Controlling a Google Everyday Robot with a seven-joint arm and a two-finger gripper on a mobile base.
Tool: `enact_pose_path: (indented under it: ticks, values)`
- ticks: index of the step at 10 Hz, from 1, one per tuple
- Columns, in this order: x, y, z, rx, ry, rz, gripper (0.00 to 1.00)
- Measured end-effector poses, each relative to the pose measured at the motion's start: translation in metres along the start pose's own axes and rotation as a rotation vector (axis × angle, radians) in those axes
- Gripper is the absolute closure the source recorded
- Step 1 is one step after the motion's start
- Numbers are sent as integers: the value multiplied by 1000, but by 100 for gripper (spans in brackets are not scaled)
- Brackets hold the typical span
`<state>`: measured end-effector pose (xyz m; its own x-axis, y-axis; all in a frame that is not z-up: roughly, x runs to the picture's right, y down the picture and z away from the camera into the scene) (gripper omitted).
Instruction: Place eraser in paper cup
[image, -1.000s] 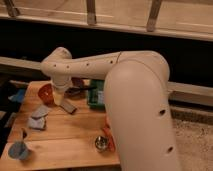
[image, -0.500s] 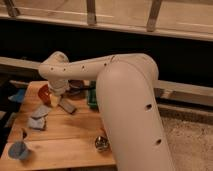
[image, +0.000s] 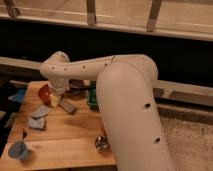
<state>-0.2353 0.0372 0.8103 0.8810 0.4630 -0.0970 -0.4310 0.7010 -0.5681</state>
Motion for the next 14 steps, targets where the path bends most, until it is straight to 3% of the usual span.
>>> enact_pose_path:
  ticks: [5, 14]
  values:
    - [-5, -13, 33, -70, 12, 12, 26]
    - [-19, 9, 54, -133, 16, -27, 26]
